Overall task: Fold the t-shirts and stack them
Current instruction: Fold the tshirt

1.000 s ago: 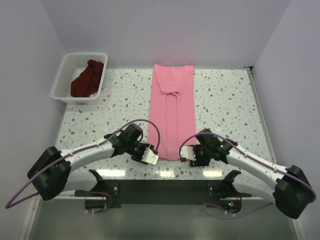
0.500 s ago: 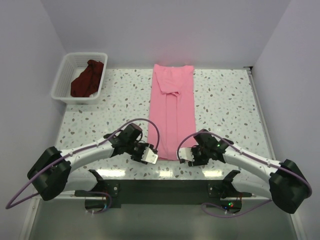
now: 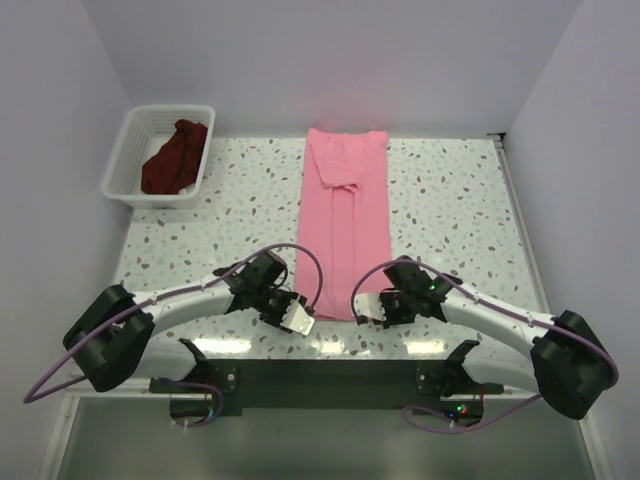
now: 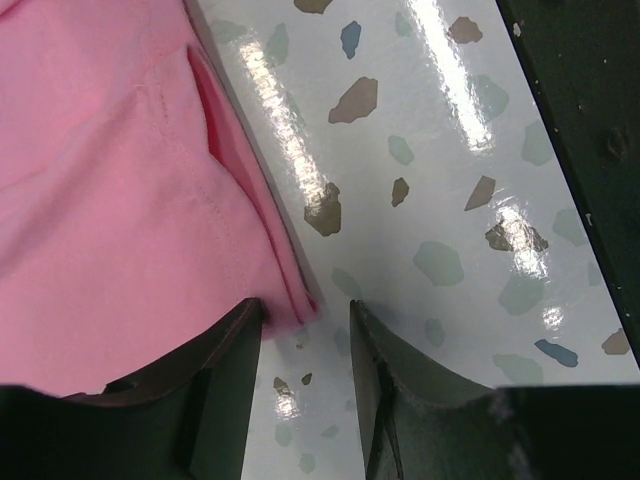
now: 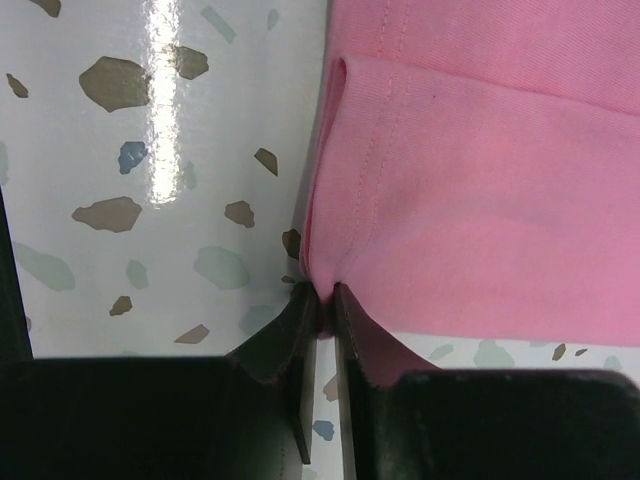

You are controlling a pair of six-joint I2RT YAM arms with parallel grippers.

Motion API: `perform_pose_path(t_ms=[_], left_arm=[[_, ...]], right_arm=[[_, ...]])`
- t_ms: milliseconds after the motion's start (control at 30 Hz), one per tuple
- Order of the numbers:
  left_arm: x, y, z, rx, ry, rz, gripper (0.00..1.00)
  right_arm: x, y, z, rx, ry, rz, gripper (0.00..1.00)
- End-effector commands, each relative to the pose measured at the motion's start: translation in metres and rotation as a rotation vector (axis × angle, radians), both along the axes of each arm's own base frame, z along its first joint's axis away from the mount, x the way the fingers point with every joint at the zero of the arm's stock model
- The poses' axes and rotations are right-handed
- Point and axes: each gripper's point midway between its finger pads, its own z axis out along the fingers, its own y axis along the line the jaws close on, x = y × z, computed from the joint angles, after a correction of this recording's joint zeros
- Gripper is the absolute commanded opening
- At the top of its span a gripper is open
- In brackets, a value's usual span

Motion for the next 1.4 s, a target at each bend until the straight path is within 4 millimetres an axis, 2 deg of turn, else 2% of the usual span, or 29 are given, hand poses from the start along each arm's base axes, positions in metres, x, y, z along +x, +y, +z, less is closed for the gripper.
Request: perform_pose_path(t_ms=[0, 167, 233, 367, 400, 533, 567, 667, 733, 833, 1000, 1033, 1067, 1100, 1167, 1200, 1233, 1267, 1333, 1367], left_arm=[[0.002, -0.003, -0.008, 0.006, -0.010, -0.035, 0.45], [0.005, -0.002, -0.019, 0.042, -0.005, -0.036, 0.33], [0.006, -0.002, -0.021, 0.048, -0.006, -0.033, 0.24], [0.000, -0.006, -0.018, 0.047, 0.011, -0.039, 0.09], [-0.001, -0.009, -0.014, 0.041, 0.011, -0.043, 0.01], [-0.020, -0.017, -0.002, 0.022, 0.025, -0.075, 0.00], [-0.030, -0.021, 0.003, 0.014, 0.034, -0.090, 0.00], [-0.042, -0.025, 0.017, -0.016, 0.061, -0.089, 0.00], [-0.039, -0.028, 0.026, -0.027, 0.057, -0.063, 0.00], [-0.024, -0.030, 0.044, -0.054, 0.068, -0.005, 0.00], [0.014, -0.029, 0.069, -0.101, 0.059, 0.076, 0.00], [0.020, -0.029, 0.071, -0.101, 0.056, 0.086, 0.00], [0.027, -0.027, 0.070, -0.097, 0.059, 0.107, 0.00], [0.036, -0.030, 0.077, -0.111, 0.040, 0.110, 0.00], [0.054, -0.031, 0.083, -0.130, 0.027, 0.143, 0.00], [0.061, -0.031, 0.085, -0.138, 0.024, 0.157, 0.00], [0.068, -0.031, 0.087, -0.143, 0.025, 0.171, 0.00], [0.082, -0.030, 0.088, -0.151, 0.024, 0.200, 0.00], [0.097, -0.029, 0.090, -0.157, 0.021, 0.225, 0.00], [0.113, -0.028, 0.093, -0.166, 0.010, 0.245, 0.00]], right_arm=[[-0.005, -0.004, -0.008, -0.025, 0.025, 0.009, 0.13], [-0.003, -0.004, -0.008, -0.031, 0.023, -0.004, 0.04], [-0.002, -0.005, -0.005, -0.035, 0.020, -0.007, 0.00], [-0.001, -0.005, 0.003, -0.022, 0.005, -0.033, 0.00], [-0.001, -0.006, 0.005, -0.026, 0.007, -0.039, 0.00], [-0.004, -0.008, 0.012, -0.043, 0.018, -0.070, 0.00], [-0.010, -0.009, 0.017, -0.041, 0.021, -0.063, 0.00], [-0.018, -0.006, 0.032, -0.012, 0.006, -0.046, 0.00], [-0.020, -0.005, 0.047, 0.012, -0.021, -0.038, 0.00], [-0.014, -0.006, 0.059, 0.010, -0.050, -0.043, 0.00], [0.011, -0.006, 0.072, 0.020, -0.084, -0.063, 0.00], [0.019, -0.002, 0.081, 0.037, -0.100, -0.073, 0.00], [0.026, -0.001, 0.079, 0.030, -0.087, -0.085, 0.00], [0.042, 0.003, 0.092, 0.058, -0.114, -0.106, 0.00], [0.057, 0.004, 0.091, 0.043, -0.100, -0.125, 0.00], [0.071, 0.005, 0.101, 0.059, -0.112, -0.146, 0.00], [0.077, 0.006, 0.102, 0.060, -0.114, -0.151, 0.00], [0.083, 0.006, 0.104, 0.061, -0.120, -0.147, 0.00], [0.101, 0.007, 0.109, 0.071, -0.142, -0.159, 0.00], [0.110, 0.007, 0.110, 0.071, -0.159, -0.158, 0.00]])
